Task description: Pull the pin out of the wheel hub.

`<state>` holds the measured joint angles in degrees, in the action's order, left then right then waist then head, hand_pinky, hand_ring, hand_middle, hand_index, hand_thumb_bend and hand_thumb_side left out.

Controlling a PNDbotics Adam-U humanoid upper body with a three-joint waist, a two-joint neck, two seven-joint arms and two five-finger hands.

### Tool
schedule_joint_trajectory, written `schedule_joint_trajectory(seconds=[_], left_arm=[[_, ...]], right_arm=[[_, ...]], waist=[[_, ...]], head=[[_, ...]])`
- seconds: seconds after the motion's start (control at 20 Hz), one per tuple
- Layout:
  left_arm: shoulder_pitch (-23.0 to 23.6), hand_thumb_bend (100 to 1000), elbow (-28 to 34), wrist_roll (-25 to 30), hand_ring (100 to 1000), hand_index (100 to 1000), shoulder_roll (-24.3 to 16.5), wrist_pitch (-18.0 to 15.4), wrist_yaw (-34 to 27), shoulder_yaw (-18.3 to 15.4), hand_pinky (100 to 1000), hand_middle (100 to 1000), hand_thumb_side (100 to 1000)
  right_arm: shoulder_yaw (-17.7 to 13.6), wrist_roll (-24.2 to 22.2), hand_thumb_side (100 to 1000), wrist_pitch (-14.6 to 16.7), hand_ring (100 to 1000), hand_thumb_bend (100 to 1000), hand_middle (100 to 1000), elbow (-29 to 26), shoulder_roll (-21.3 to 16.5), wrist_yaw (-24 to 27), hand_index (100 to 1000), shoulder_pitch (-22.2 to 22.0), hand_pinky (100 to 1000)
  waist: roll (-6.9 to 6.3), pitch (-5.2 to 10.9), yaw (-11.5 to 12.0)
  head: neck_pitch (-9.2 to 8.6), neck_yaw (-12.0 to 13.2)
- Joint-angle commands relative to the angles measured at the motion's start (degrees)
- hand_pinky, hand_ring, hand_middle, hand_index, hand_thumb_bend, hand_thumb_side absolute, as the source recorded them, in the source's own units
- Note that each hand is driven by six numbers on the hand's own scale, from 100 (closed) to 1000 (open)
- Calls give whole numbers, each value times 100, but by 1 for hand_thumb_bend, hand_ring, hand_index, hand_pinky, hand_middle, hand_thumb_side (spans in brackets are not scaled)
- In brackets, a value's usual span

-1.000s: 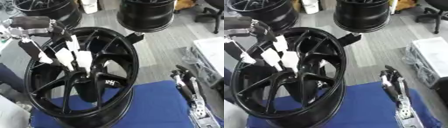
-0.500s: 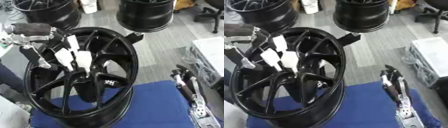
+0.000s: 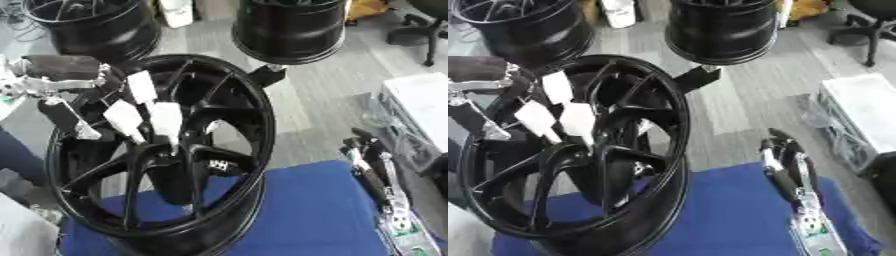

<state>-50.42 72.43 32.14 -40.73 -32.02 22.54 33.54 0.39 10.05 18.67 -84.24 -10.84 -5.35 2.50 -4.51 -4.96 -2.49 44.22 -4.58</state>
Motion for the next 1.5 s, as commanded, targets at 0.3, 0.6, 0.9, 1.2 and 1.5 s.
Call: schedule_joint_trajectory(seconds=[0.3, 0.6, 0.9, 1.2, 1.5], left_arm=[[-129, 181, -258, 1983, 165, 503, -26, -1995, -479, -315, 207, 338, 186], [-295, 188, -192, 1983, 138, 469, -91, -1995, -1013, -637, 189, 279, 183], [-587, 208, 289, 1983, 133, 466, -475, -1744, -1950, -1320, 190, 276, 176], [284, 230, 1193, 1983, 144, 499, -1818, -1186, -2886, -2320, 207, 288, 166], [2250, 230, 1267, 1983, 172, 520, -2588, -893, -2598, -3145, 237, 313, 160]], right_arm=[[-8, -17, 567, 12, 640, 100, 631, -30, -72, 6, 829, 53, 713], [-14, -14, 571, 13, 641, 100, 631, -21, -65, 11, 830, 48, 713], [-42, 4, 575, 9, 640, 100, 631, 8, -62, 10, 830, 11, 713], [-125, 85, 576, -2, 640, 100, 630, 50, -98, -17, 830, -70, 713], [-142, 117, 577, -6, 640, 100, 630, 59, -91, -54, 830, -119, 714]], waist=[[17, 61, 1], [26, 64, 12], [12, 103, 79], [-39, 184, 264], [-18, 195, 372]], head=[[-47, -4], [-41, -7], [-13, -19], [-10, -131], [-10, -182]])
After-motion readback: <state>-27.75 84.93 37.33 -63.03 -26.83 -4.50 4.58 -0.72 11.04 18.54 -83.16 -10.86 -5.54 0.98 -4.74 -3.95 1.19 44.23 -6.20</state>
